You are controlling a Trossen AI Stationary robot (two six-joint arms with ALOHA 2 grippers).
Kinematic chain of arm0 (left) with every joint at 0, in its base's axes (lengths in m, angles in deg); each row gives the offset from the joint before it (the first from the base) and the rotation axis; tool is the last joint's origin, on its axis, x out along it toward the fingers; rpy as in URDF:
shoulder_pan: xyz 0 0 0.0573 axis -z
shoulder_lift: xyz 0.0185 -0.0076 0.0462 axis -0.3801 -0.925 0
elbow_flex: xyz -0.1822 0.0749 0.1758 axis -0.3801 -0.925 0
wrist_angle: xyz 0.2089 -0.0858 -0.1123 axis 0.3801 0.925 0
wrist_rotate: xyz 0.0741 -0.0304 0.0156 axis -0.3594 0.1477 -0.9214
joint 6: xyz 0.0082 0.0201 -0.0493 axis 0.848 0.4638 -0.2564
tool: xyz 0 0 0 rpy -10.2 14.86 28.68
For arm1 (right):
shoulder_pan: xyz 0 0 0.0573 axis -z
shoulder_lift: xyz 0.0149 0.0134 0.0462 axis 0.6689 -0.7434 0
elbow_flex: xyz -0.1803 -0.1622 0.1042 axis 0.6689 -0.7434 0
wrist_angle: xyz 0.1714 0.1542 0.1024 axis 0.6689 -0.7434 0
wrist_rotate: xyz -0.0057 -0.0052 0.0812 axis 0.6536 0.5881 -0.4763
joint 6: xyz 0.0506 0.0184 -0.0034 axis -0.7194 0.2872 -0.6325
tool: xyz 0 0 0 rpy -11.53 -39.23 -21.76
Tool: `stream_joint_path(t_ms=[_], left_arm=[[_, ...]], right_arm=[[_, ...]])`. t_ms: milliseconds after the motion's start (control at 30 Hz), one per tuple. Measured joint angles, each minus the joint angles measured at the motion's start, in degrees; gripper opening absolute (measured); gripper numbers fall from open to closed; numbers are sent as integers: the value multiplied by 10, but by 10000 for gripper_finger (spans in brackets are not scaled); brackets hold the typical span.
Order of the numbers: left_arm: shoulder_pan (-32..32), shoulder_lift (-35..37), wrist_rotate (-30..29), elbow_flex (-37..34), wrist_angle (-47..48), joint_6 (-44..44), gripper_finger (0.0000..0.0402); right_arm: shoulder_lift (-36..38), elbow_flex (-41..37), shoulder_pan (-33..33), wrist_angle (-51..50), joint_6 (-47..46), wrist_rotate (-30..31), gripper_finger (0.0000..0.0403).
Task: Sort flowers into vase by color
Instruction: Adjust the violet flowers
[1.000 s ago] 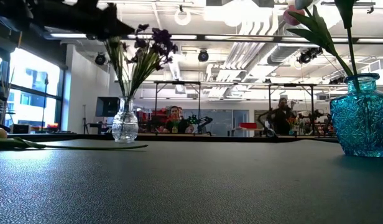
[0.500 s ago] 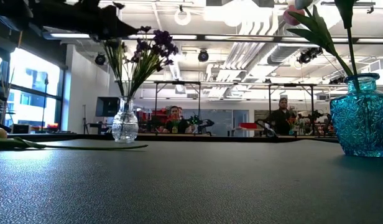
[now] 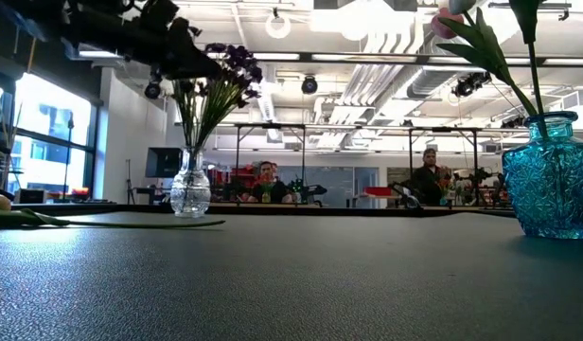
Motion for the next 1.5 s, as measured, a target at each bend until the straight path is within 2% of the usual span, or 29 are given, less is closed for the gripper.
stream_joint_path(t_ms=[200, 333, 567, 667, 733, 933, 1067, 1200, 1500], left_arm=[[13, 0, 24, 88, 129, -5, 190], [36, 0, 21, 129, 164, 4, 191], [52, -2, 3, 137, 200, 27, 191], [45, -10, -44, 136, 224, -4, 193], [31, -11, -47, 136, 228, -32, 199], [-28, -11, 70, 136, 240, -120, 251], [-56, -11, 132, 144, 249, -146, 297], [-60, -10, 140, 176, 256, -139, 320], [-36, -8, 138, 261, 298, -93, 320]], right_arm=[[0, 0, 0, 0, 0, 0, 192], [0, 0, 0, 0, 0, 0, 192], [0, 0, 0, 0, 0, 0, 192], [0, 0, 0, 0, 0, 0, 192], [0, 0, 0, 0, 0, 0, 192], [0, 0, 0, 0, 0, 0, 192], [0, 0, 0, 0, 0, 0, 192], [0, 0, 0, 0, 0, 0, 192], [0, 0, 0, 0, 0, 0, 192]])
